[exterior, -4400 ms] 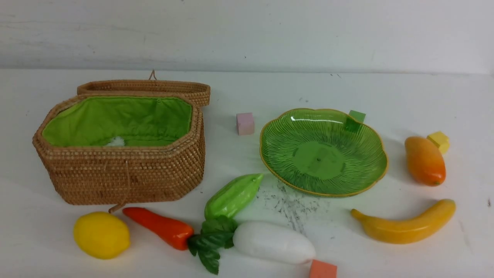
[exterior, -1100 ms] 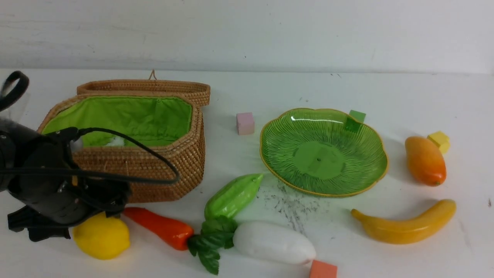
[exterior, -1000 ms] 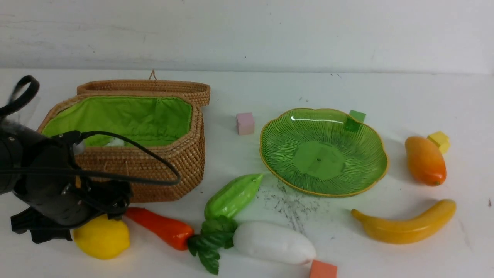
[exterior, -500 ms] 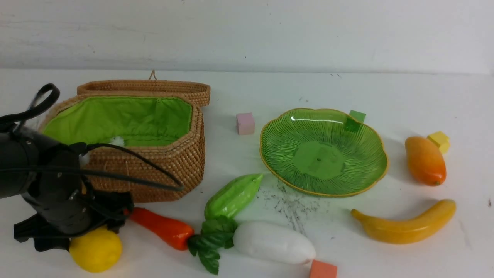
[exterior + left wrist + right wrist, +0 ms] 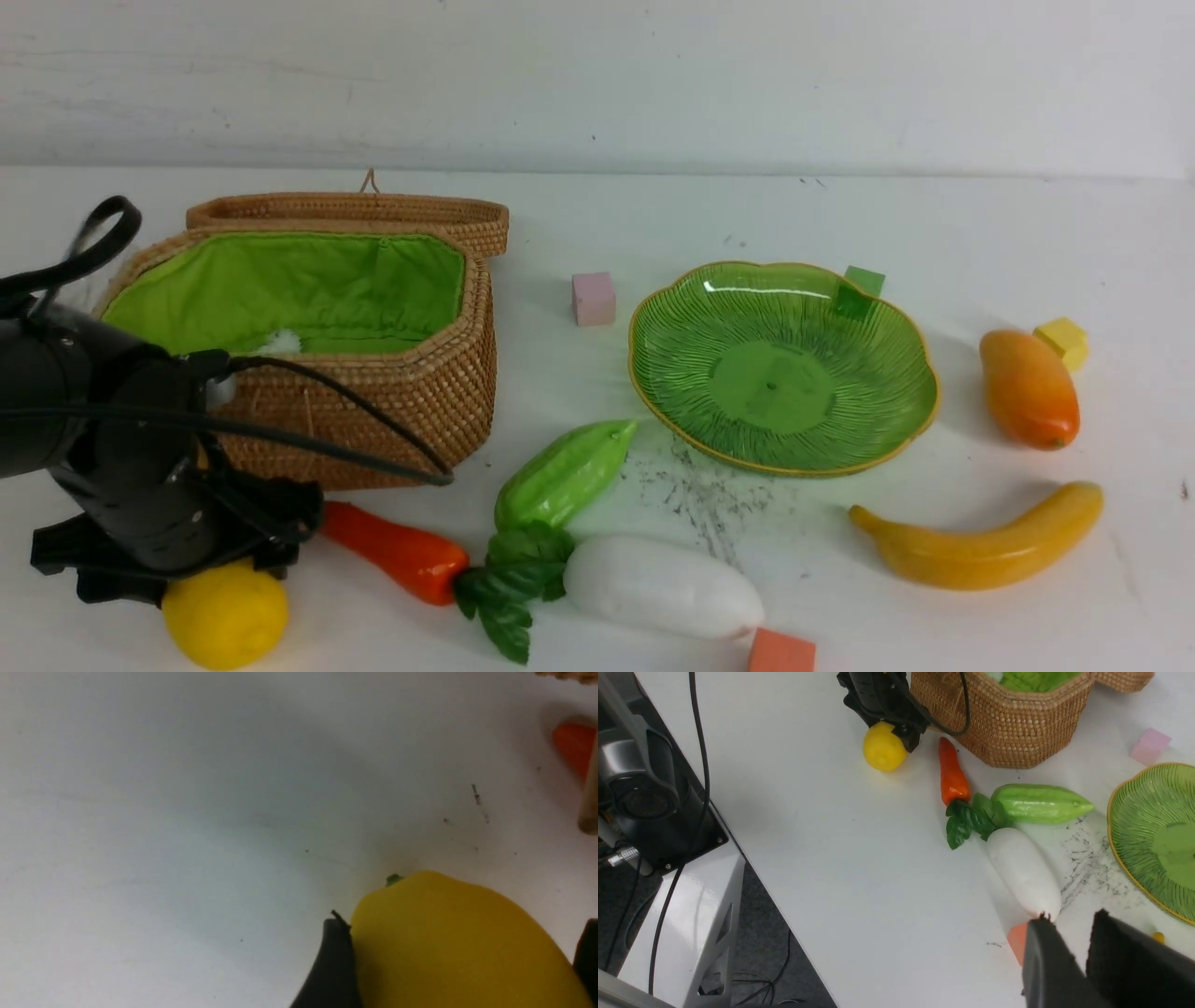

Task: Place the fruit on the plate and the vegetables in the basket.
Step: Grab a lemon with your left arm and place it on the plate on the right

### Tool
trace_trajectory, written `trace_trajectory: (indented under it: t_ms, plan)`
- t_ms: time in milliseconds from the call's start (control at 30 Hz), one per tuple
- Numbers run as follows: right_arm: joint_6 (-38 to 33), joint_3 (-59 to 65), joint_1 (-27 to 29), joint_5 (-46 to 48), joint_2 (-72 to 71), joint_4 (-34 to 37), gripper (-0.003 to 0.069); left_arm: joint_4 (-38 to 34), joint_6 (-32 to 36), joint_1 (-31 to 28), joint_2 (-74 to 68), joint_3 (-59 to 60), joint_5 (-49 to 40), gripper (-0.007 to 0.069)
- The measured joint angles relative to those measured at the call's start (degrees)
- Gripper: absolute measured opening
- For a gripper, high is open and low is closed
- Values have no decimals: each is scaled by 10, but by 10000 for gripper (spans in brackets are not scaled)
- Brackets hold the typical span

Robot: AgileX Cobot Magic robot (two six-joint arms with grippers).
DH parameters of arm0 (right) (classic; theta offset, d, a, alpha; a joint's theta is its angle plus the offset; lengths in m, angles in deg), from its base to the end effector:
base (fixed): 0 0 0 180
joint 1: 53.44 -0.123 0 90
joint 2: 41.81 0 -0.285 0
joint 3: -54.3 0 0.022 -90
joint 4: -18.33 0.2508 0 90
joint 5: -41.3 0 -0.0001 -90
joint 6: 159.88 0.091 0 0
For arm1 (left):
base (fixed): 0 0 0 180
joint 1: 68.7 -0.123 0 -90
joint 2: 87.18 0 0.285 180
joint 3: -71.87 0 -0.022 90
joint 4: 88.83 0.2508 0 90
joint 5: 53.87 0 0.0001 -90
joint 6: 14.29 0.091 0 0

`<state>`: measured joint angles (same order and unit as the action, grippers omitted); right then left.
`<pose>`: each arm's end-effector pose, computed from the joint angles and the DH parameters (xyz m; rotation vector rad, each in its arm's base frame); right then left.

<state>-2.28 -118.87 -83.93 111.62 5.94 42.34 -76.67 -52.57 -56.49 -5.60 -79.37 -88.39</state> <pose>0.0429 0.0657 0.4511 -1.0241 1.8999 0.5906 0.2799 -0.0494 0.1854 -0.4161 2.7602 -0.0037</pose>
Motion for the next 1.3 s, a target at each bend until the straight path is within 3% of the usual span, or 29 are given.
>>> trace_trajectory:
  t_ms: [233, 1300]
  plan:
    - [-1, 0, 0, 0, 0, 0, 148, -2, 34, 0, 25, 2, 6, 599]
    - [-2, 0, 0, 0, 0, -2, 142, -20, 51, 1, 1, -1, -26, 571]
